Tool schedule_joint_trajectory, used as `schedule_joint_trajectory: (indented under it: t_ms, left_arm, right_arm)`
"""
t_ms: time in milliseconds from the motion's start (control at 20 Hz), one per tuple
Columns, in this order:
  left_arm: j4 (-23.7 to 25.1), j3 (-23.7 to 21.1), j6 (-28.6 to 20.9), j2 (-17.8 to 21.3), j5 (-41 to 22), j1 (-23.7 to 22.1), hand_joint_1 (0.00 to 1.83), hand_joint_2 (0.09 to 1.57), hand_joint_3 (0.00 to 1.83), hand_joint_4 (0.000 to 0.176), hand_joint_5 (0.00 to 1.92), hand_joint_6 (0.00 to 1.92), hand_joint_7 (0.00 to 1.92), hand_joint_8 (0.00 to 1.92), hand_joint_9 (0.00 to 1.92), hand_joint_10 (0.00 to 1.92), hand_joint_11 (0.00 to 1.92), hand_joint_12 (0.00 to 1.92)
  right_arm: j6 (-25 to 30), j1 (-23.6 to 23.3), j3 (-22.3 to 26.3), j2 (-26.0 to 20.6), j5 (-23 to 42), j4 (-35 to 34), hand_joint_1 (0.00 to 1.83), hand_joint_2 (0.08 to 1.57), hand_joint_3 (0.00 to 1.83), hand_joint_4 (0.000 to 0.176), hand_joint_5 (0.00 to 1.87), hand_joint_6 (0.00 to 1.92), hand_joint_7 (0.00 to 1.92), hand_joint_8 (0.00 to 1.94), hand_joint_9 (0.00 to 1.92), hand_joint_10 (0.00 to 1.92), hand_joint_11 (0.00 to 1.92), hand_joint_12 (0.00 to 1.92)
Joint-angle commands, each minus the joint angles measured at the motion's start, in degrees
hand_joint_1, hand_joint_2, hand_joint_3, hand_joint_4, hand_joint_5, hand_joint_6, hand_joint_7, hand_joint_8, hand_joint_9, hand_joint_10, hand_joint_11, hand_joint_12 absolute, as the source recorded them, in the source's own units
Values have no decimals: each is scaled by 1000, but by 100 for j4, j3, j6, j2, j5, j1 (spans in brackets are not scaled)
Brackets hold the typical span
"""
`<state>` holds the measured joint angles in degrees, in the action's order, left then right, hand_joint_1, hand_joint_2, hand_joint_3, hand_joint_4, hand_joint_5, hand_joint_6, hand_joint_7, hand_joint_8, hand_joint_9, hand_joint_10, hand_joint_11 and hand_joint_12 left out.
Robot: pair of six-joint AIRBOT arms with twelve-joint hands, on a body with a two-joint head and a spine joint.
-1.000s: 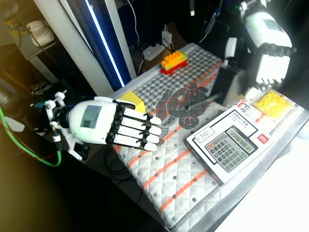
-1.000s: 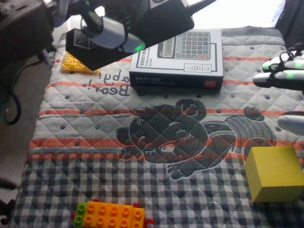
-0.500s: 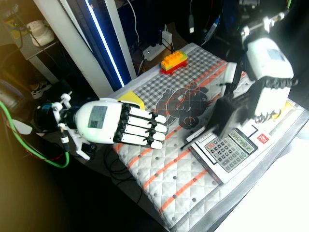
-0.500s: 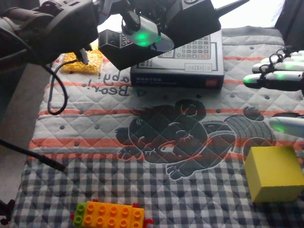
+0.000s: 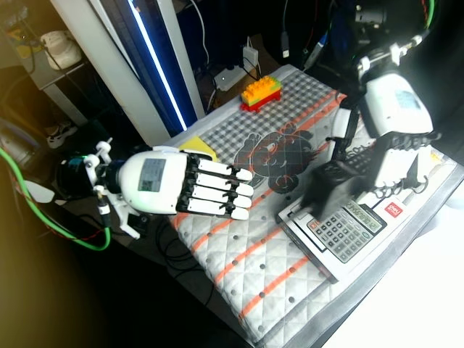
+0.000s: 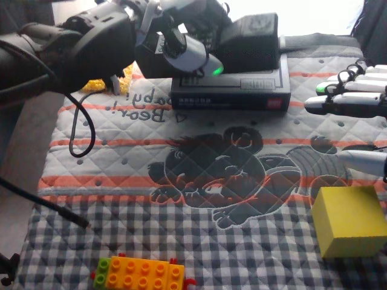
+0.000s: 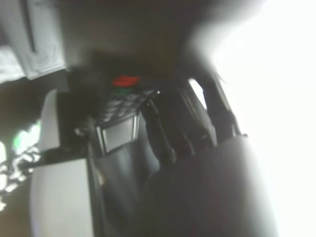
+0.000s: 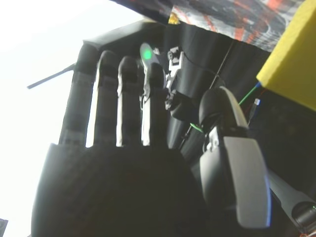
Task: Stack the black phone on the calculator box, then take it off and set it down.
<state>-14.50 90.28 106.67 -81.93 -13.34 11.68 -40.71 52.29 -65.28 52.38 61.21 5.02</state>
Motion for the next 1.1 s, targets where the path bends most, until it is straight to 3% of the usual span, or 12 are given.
schedule_joint_trajectory:
  t_ms: [0,50,100,150,200,250,400,550,700,850,900,1050]
  left_arm:
    - [-10,24,-37,32,-750,-36,1027,967,1,0,763,8,840,44,815,75,372,886]
    - [-11,23,-58,33,-760,-22,1007,959,0,0,707,1,791,11,781,51,345,867]
    - [-11,22,-96,36,-774,-10,959,936,0,31,567,0,655,1,687,10,235,933]
    - [-11,21,-151,46,-794,6,867,910,0,116,374,0,446,0,507,0,71,997]
    - [-11,10,-210,69,-818,24,867,910,0,116,374,0,446,0,507,0,71,997]
    - [-13,-9,-312,105,-858,51,829,890,0,173,199,1,267,1,333,0,2,881]
    - [-45,-45,-607,202,-973,115,855,857,0,176,123,0,121,0,168,0,0,559]
    - [-45,-436,-677,564,-1243,206,779,840,0,176,82,0,76,0,135,1,0,591]
    - [-43,-1222,-704,1226,-1888,522,702,856,2,176,58,3,29,7,39,12,0,309]
    - [18,-1807,-814,1681,-2451,863,719,877,5,176,61,1,10,2,21,3,0,142]
    - [160,-2100,-1035,1947,-2743,1073,714,881,2,176,39,0,0,0,0,0,0,8]
    - [352,-2664,-1478,2494,-3368,1564,822,863,0,176,50,5,0,0,0,0,0,0]
  right_arm:
    - [36,-81,-31,-29,687,-141,318,1296,0,72,431,2,385,1,384,1,320,158]
    - [38,-81,-32,-29,687,-141,309,1295,0,72,432,2,381,0,380,0,320,156]
    - [40,-81,-32,-29,689,-142,307,1295,0,67,435,3,377,0,371,0,318,155]
    - [42,-81,-32,-28,691,-143,324,1302,1,44,443,4,385,3,385,6,338,155]
    - [50,-81,-31,-27,694,-143,324,1302,1,44,443,4,385,3,385,6,338,155]
    - [57,-81,-31,-27,701,-143,351,1306,1,33,446,3,392,3,410,10,386,164]
    - [110,-81,-29,-28,714,-144,330,1309,2,48,441,0,394,2,405,4,375,147]
    - [195,-81,-25,-54,814,-145,327,1287,0,57,431,2,396,5,405,7,366,137]
    - [203,-263,-29,-97,910,-171,409,1287,0,81,427,0,409,1,318,0,177,31]
    - [198,-426,-103,-48,903,-261,420,1264,0,72,436,1,450,3,372,5,275,49]
    - [198,-548,-151,3,901,-271,427,1201,0,93,388,0,401,0,344,0,331,53]
    - [198,-844,-228,99,872,-267,492,1122,0,102,330,0,340,0,285,0,282,23]
